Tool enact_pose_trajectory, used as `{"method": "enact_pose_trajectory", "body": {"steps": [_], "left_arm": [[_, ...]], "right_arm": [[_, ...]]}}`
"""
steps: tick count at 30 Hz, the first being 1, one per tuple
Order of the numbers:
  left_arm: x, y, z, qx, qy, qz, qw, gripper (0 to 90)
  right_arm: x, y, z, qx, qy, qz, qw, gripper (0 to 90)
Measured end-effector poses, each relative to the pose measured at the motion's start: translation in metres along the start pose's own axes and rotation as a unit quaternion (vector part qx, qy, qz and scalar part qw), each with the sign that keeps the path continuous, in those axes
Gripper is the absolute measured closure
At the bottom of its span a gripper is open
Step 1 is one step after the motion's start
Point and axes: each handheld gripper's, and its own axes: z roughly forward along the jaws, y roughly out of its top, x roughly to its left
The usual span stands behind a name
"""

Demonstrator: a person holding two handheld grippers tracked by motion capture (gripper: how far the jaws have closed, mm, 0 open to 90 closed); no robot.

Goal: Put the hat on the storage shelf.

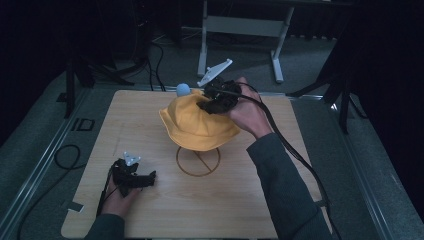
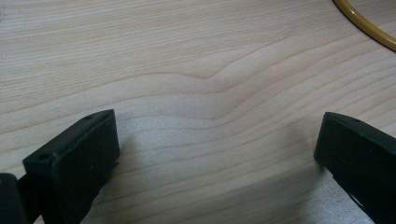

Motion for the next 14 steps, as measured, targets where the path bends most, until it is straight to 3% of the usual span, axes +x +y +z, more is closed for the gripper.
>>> {"method": "enact_pose_trajectory", "body": {"steps": [2,8,14], "left_arm": [[0.0,0.0,0.0,0.001,0.0,0.002,1.0,0.2],[0.0,0.0,0.0,-0.001,0.0,-0.001,1.0,0.2],[0.0,0.0,0.0,-0.001,0.0,-0.001,1.0,0.2]], "right_arm": [[0.0,-0.001,-0.003,-0.005,-0.005,0.005,1.0,41.8],[-0.001,-0.003,-0.012,-0.029,-0.029,0.011,0.9991,20.9],[-0.001,-0.005,-0.017,-0.032,-0.037,0.012,0.9987,17.6]]}}
